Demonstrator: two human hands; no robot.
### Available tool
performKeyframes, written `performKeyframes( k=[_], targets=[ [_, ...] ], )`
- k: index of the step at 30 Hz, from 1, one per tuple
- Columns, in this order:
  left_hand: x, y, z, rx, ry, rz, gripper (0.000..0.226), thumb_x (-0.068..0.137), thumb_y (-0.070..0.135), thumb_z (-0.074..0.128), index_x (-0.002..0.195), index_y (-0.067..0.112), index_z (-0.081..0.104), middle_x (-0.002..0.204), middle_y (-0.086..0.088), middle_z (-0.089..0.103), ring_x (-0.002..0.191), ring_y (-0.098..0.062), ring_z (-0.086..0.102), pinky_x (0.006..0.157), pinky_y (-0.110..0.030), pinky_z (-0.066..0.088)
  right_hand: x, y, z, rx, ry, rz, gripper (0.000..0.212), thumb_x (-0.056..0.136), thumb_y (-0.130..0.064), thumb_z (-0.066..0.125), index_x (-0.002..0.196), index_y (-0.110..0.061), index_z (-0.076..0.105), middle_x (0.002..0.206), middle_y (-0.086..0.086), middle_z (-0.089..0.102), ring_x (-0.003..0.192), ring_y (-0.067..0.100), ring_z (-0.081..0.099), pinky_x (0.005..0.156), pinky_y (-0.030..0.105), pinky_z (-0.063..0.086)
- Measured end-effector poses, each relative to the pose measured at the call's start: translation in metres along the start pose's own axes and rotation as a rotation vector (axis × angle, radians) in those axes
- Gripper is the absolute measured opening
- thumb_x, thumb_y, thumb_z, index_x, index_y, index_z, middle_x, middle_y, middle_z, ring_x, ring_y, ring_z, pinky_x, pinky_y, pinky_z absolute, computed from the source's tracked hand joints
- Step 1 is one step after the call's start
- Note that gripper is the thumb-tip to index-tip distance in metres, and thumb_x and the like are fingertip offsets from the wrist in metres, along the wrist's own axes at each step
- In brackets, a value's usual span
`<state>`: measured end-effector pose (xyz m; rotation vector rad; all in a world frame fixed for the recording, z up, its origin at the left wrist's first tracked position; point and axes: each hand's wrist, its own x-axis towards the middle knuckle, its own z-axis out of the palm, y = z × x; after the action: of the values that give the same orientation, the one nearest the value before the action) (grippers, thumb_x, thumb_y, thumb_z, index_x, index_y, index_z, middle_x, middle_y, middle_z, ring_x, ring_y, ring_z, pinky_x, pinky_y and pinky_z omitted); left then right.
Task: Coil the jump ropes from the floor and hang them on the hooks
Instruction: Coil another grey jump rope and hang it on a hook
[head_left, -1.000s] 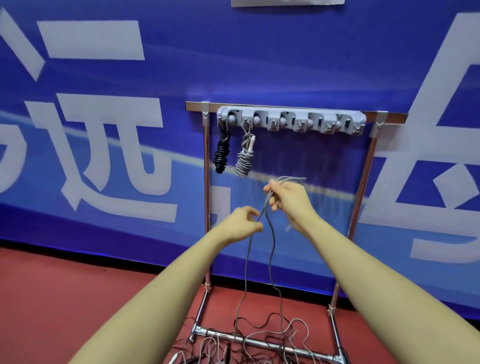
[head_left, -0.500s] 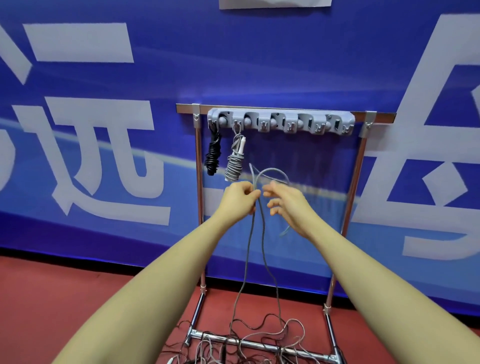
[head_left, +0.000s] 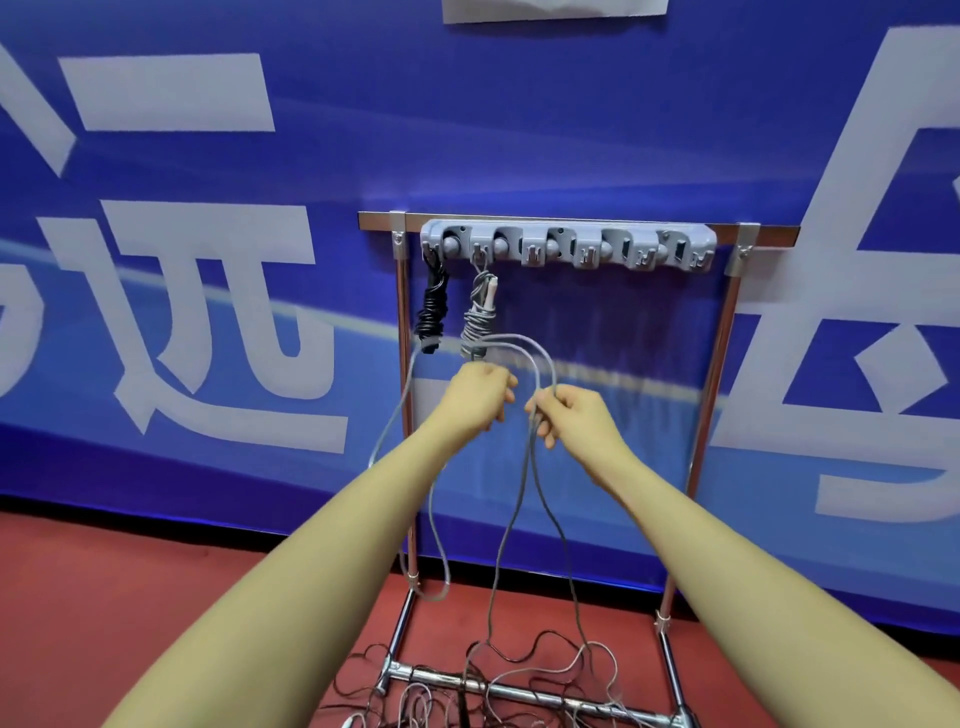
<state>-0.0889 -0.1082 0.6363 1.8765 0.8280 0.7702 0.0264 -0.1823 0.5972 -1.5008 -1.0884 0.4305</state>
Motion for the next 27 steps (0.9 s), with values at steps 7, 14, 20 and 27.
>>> performKeyframes(
  k=[7, 14, 20, 27],
  targets=[
    [-0.024, -0.032, 0.025, 0.078, -0.208, 0.061, 0.013, 0.091, 0.017, 0.058, 0.091, 0.006, 0.064, 0.073, -0.003, 0.057, 0.057, -0.011, 0.05, 0.055, -0.024, 0.046, 0.022, -0.027, -0.007, 0.267, 0.066, -0.033, 0.033, 0.101, -0.014, 0.044, 0.072, -0.008, 0.061, 0.062, 0.006, 0.055, 0.043, 0.006, 0.049, 0.044, 0.018, 0.042],
    [0.003, -0.016, 0.024, 0.094, -0.023, 0.142, 0.025, 0.091, 0.019, 0.056, 0.069, 0.008, 0.058, 0.058, -0.003, 0.059, 0.051, -0.017, 0.059, 0.065, -0.035, 0.056, 0.012, -0.01, -0.027, 0.259, -0.01, 0.114, 0.012, 0.097, -0.013, 0.051, 0.089, -0.011, 0.059, 0.089, 0.009, 0.059, 0.06, 0.012, 0.049, 0.049, 0.02, 0.041],
    [0.013, 0.023, 0.024, 0.139, -0.032, 0.219, 0.025, 0.091, 0.016, 0.055, 0.069, 0.005, 0.054, 0.057, -0.007, 0.058, 0.047, -0.017, 0.057, 0.061, -0.029, 0.053, -0.019, 0.024, -0.014, -0.235, -0.33, 0.15, 0.009, 0.091, -0.022, 0.06, 0.097, -0.017, 0.062, 0.091, -0.001, 0.063, 0.072, 0.008, 0.054, 0.06, 0.021, 0.042],
    [0.014, 0.037, 0.018, -0.044, -0.004, 0.13, 0.032, 0.1, 0.026, 0.042, 0.088, 0.003, 0.06, 0.072, -0.004, 0.056, 0.046, -0.008, 0.051, 0.047, -0.022, 0.042, 0.0, 0.007, -0.009, -0.146, -0.05, 0.026, 0.029, 0.099, -0.013, 0.044, 0.075, -0.009, 0.061, 0.065, 0.004, 0.061, 0.049, 0.009, 0.054, 0.05, 0.023, 0.044]
  ],
)
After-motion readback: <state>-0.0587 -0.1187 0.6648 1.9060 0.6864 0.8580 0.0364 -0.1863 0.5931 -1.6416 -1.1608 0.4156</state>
